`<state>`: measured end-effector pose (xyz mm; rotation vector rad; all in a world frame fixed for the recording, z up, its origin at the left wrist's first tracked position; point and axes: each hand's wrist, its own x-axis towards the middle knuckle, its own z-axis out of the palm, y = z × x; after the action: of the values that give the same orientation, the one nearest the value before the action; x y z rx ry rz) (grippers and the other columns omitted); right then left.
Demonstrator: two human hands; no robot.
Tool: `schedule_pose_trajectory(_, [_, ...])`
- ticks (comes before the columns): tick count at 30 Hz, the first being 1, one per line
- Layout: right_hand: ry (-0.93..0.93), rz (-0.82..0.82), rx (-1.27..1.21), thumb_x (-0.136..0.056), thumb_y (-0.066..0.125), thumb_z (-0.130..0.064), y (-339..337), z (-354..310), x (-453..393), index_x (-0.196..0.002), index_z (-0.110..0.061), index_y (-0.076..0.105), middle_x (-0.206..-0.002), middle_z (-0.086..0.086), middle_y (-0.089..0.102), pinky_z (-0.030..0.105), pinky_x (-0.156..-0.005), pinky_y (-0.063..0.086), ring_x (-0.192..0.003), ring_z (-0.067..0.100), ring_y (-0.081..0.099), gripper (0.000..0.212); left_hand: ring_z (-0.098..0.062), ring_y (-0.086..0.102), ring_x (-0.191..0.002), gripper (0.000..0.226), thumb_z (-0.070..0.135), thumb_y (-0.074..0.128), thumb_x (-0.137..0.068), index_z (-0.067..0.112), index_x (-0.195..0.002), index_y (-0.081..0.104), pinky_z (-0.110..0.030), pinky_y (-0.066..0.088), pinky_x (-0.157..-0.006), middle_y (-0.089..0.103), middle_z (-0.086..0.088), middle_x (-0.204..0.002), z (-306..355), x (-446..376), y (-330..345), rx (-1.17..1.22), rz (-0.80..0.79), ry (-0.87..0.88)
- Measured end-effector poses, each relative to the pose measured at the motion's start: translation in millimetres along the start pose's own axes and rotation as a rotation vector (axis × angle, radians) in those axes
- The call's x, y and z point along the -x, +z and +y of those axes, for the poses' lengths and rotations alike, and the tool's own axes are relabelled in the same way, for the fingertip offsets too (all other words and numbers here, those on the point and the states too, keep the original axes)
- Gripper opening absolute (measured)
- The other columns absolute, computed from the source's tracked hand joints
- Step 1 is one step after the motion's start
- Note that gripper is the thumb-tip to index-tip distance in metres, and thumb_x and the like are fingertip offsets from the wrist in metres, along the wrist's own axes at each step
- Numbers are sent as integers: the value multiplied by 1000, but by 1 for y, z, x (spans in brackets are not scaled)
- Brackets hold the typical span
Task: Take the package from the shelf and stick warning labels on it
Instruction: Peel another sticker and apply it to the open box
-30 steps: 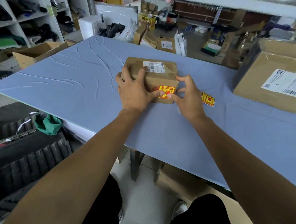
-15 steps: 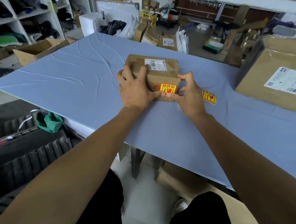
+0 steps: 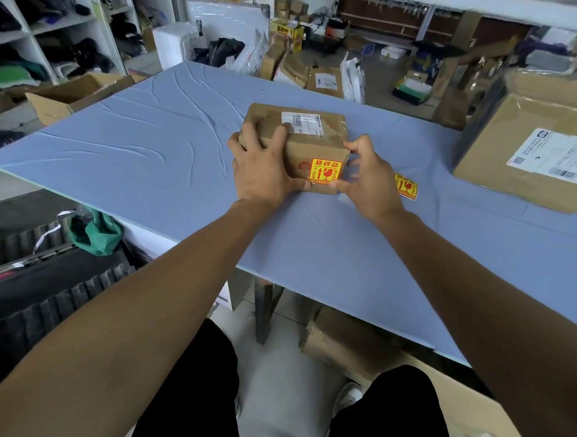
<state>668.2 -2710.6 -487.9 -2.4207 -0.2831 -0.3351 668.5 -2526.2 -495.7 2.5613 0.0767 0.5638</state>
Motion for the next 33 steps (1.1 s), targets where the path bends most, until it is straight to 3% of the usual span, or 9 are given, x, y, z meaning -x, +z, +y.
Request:
schedule_pose_trajectory(4, [-13,-16,112,-82,75,-17,-19,11,17,-145,-27,40,-143,8,53,41,-105,38,-135,30,38,73,-51,11,-144,104,50,84,-60,42,-146,27,-66,15,-116,11,-21,-160,5,15,-7,-124,27,41])
schedule_pose_trajectory(7, [24,-57,142,-88,65,-19,-15,27,39,-146,-21,41,-142,13,55,44,-109,36,-130,34,47,63,-50,37,-130,79,37,77,-72,28,-141,39,-59,38,-106,38,-25,-146,14,42,-10,-215,151,233])
schedule_pose_trajectory(9, [-28,-118,212,-91,59,-14,-7,34,49,-134,-12,58,-133,16,63,44,-108,40,-124,38,55,43,-44,49,-116,53,25,69,-80,18,-128,49,-50,50,-88,50,-19,-132,26,60,-6,-106,-22,288])
schedule_pose_trajectory(12, [-18,-41,186,-90,57,-5,-5,28,59,-110,-5,73,-116,16,73,39,-98,47,-108,39,64,25,-39,47,-120,48,20,56,-90,16,-138,48,-44,45,-97,49,-11,-143,41,77,8,-45,-350,307])
schedule_pose_trajectory(17, [83,55,-68,-88,62,-1,-14,18,93,-93,-4,74,-96,13,77,22,-77,44,-89,22,69,14,-35,55,-114,25,21,58,-91,16,-113,69,-37,41,-96,66,-12,-124,56,82,19,47,-373,311])
schedule_pose_trajectory(22, [173,168,-154,-87,68,-11,-19,21,107,-106,-9,67,-97,8,67,27,-78,48,-83,17,62,20,-33,65,-90,15,8,56,-88,11,-87,71,-29,40,-70,75,-13,-93,67,94,21,243,-317,199])
schedule_pose_trajectory(25, [141,117,-103,-90,65,-18,-20,17,112,-111,-9,69,-109,11,71,32,-88,51,-96,22,67,23,-29,64,-85,12,7,55,-90,7,-87,67,-29,41,-69,73,-12,-89,60,96,20,346,-295,182])
schedule_pose_trajectory(29, [123,24,-67,-93,61,-25,-20,13,114,-101,-12,72,-98,8,75,36,-84,50,-94,25,67,18,-24,62,-82,12,8,57,-91,4,-89,68,-24,38,-69,73,-13,-90,58,96,16,371,-271,195])
schedule_pose_trajectory(33, [134,-24,-109,-88,68,-24,-21,12,115,-118,-18,61,-101,6,74,33,-84,51,-92,20,66,31,-21,63,-79,9,8,61,-88,5,-87,70,-28,49,-72,74,-10,-89,57,95,18,412,-269,139])
